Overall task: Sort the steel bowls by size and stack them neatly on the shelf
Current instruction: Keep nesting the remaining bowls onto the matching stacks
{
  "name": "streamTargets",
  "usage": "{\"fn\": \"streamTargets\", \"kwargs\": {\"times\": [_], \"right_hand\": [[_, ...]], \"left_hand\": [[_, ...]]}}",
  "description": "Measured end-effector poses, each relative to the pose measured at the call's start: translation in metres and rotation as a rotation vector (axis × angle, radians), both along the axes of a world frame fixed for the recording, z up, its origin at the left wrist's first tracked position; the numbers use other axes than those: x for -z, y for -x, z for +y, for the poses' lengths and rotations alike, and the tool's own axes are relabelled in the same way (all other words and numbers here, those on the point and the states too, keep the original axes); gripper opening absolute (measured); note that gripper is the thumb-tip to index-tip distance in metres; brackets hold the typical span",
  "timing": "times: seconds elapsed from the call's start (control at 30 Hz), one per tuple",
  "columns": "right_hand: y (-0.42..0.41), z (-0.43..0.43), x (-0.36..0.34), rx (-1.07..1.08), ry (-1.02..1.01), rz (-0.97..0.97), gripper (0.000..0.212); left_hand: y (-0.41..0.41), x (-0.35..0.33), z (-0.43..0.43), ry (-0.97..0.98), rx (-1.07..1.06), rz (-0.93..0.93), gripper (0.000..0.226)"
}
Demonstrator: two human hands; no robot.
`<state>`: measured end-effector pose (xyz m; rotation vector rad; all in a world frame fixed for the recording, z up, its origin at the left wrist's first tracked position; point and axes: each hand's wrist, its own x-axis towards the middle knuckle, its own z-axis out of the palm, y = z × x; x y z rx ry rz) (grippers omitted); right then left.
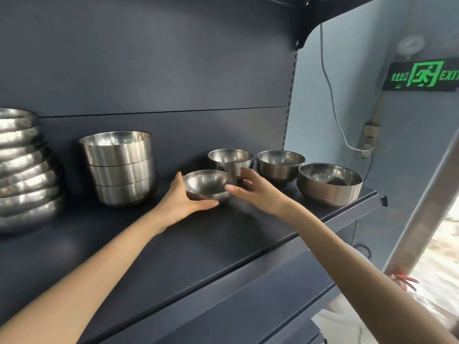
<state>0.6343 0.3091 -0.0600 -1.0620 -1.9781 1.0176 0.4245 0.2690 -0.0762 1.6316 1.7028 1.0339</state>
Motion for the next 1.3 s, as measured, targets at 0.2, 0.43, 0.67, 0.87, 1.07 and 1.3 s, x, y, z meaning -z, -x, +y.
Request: {"fn": "streamTargets", "kwargs": {"times": [0.2,0.43,0.67,0.87,1.07,1.3], "right_hand": [[-0.05,-0.014,-0.029,0.131,-0.195,-0.136,0.051],[-0.104,-0.032,-0.047,0.544,-0.405,-0.751,0.033],[-0.113,-0.038,-0.041,0.674,-0.334,-0.764,0.035],[-0.115,-0.051,-0.04,0.607,-0.483,-0.566,0.052],[-0.103,-0.048,-0.063,0.408,-0.572,-0.352,0.018],[-0.055,-0.056,-0.082,0.028,-0.544,-0.235,0.021]], "left_hand": [[-0.002,0.005,-0.002,-0.026,0.003,0.004,0.133],[-0.007,0.004,-0.009,-0.023,0.01,-0.026,0.126],[-0.008,-0.001,-0.016,-0.009,0.021,-0.011,0.093],[-0.008,-0.012,-0.025,0.046,0.106,0.068,0.157],[-0.032,-0.032,-0.024,-0.268,0.13,0.087,0.115],[-0.043,-0.06,-0.02,-0.18,0.284,-0.238,0.142]]}}
